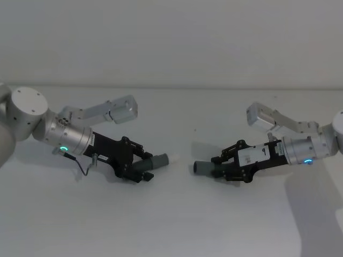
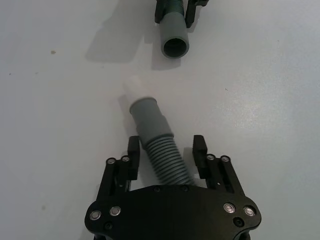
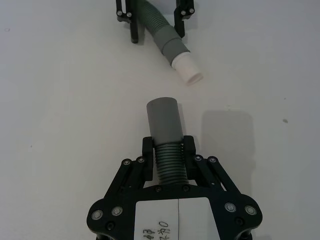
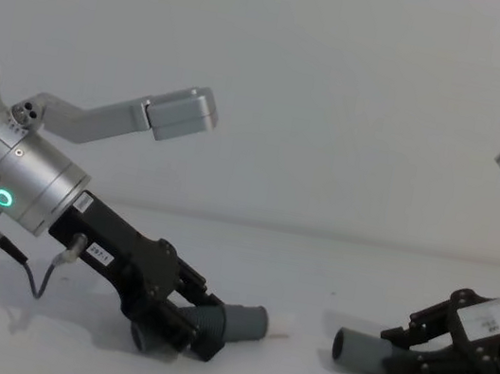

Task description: Use both hands to pick up one end of the pipe from the table, align the ends, and insert them.

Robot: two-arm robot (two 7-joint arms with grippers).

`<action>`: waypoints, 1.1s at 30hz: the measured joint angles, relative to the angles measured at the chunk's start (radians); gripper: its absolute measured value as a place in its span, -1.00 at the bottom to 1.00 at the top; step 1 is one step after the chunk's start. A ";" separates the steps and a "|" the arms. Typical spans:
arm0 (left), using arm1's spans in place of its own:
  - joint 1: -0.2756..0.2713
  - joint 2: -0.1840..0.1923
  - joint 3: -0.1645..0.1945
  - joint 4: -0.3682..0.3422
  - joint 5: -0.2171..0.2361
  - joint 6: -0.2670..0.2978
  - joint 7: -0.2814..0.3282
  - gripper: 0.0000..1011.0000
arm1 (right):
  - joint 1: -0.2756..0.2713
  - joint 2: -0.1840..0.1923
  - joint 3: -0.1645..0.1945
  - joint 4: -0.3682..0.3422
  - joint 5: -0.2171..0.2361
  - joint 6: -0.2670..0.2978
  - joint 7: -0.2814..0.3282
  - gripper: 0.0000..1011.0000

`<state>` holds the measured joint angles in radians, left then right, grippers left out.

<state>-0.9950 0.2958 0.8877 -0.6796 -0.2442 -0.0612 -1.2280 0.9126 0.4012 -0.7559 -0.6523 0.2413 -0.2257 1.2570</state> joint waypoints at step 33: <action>0.003 0.006 -0.001 -0.013 -0.002 -0.006 0.002 -0.31 | -0.001 0.003 -0.002 -0.008 -0.001 0.001 -0.004 -0.33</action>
<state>-0.9920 0.3022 0.8869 -0.6928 -0.2458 -0.0676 -1.2262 0.9111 0.4045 -0.7580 -0.6602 0.2400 -0.2243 1.2528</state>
